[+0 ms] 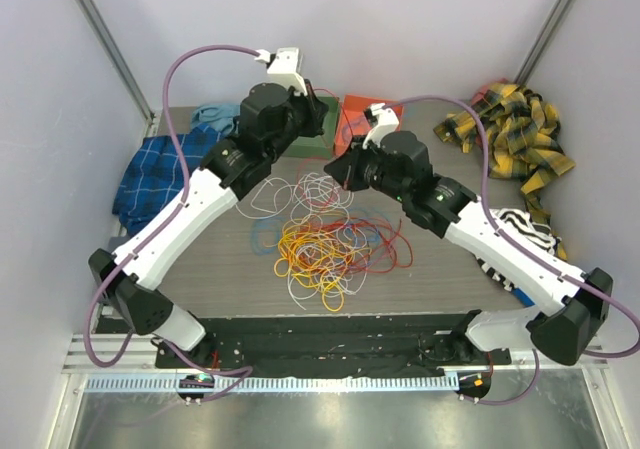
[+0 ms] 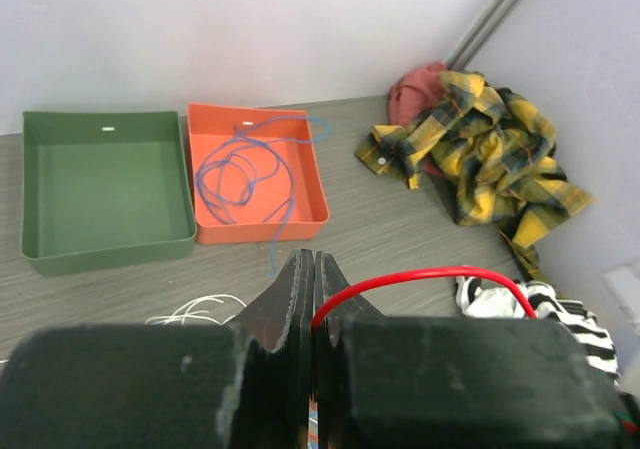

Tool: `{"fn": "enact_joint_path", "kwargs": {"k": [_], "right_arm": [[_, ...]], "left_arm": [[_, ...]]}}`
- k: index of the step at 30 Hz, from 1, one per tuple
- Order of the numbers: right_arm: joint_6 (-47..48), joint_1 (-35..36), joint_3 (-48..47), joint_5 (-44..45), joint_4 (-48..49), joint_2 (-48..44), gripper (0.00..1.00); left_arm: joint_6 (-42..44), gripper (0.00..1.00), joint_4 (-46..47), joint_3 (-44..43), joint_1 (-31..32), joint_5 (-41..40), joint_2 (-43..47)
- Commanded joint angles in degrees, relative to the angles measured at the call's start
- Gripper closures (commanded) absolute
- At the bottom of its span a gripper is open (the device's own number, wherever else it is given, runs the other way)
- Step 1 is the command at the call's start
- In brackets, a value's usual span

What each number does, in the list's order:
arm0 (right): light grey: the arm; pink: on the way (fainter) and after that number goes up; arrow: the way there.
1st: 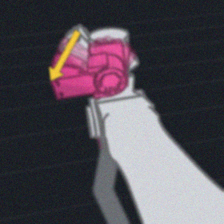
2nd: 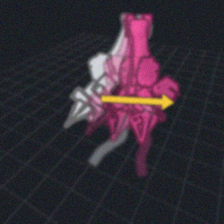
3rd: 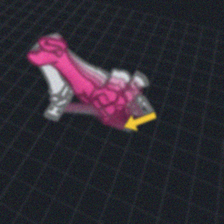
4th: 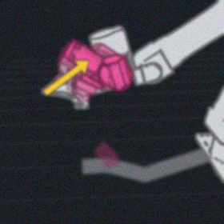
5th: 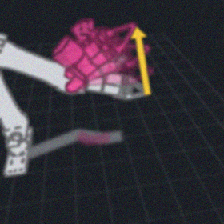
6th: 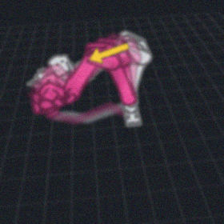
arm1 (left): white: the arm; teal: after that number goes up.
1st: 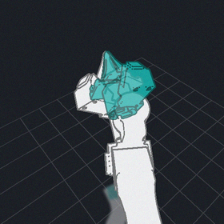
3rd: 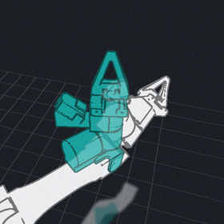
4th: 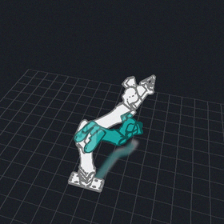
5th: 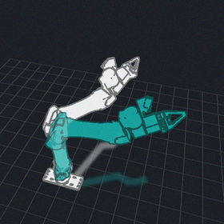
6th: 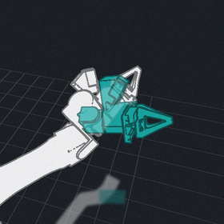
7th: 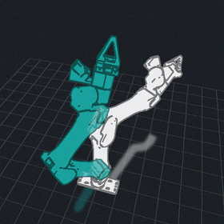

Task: Untangle the cables

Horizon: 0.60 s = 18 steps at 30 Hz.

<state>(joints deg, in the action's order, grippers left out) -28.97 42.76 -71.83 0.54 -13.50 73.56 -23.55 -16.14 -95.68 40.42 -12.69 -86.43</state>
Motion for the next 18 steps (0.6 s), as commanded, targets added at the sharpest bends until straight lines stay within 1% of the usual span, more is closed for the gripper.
{"fn": "enact_joint_path", "kwargs": {"k": [1, 3, 4, 5, 6, 7, 8, 9, 10, 11, 12, 13, 14, 16, 18], "right_arm": [[2.5, -0.7, -9.6, 4.9, -0.4, 4.5, 0.99], [2.2, -0.7, -12.1, 3.2, -0.7, 6.7, 0.99], [2.1, -0.8, -12.0, 2.6, 0.0, 6.9, 0.99], [1.9, -0.7, -11.5, 2.4, 0.7, 6.9, 0.99], [1.6, -0.8, -10.4, 2.5, 1.1, 6.9, 0.99], [1.6, -0.8, -10.0, 2.6, 1.6, 6.9, 0.99], [1.5, -0.7, -9.8, 2.9, 1.6, 7.0, 0.99], [1.3, -0.8, -9.6, 3.1, 1.6, 7.0, 0.99], [1.0, -0.8, -9.6, 2.8, 1.8, 6.9, 0.99], [0.9, -0.8, -9.6, 2.8, 1.7, 6.8, 0.99], [0.9, -0.8, -10.0, 3.0, 1.6, 6.7, 0.99], [0.9, -0.8, -10.2, 3.0, 1.4, 6.4, 0.99], [1.0, -0.7, -10.4, 3.2, 1.1, 6.3, 0.99], [1.2, -0.7, -11.3, 3.2, -0.1, 6.1, 0.99], [1.1, -0.7, -11.9, 3.2, -0.7, 5.5, 0.99]], "left_arm": [[-0.3, 1.00, -1.9, -5.5, -2.5, -1.2, -2.4], [-0.6, 1.00, -2.5, -4.6, -3.4, 0.6, -2.3], [-0.6, 0.96, -1.9, -3.6, -3.8, 1.4, -1.6], [-0.6, 0.90, -1.0, -1.8, -3.9, 2.3, 0.0], [-1.0, 0.83, 0.1, 2.2, -4.0, 5.5, 1.3], [-1.1, 0.72, 3.8, 5.1, -4.4, 7.4, 2.5], [-1.7, 0.68, 5.8, 7.9, -4.5, 8.9, 5.2], [-2.5, 0.62, 7.8, 13.8, -4.5, 11.7, 6.4], [-3.1, 0.51, 10.0, 16.5, -4.5, 12.3, 7.6], [-3.7, 0.46, 13.0, 18.8, -4.6, 14.0, 9.9], [-4.8, 0.41, 14.5, 23.3, -4.6, 14.9, 10.8], [-5.4, 0.33, 15.8, 25.1, -4.6, 16.6, 11.6], [-6.0, 0.30, 18.5, 26.9, -4.6, 17.8, 12.4], [-7.9, 0.27, 20.3, 30.6, -4.7, 20.8, 13.9], [-9.0, 0.24, 22.8, 32.5, -4.7, 22.3, 15.1]]}}
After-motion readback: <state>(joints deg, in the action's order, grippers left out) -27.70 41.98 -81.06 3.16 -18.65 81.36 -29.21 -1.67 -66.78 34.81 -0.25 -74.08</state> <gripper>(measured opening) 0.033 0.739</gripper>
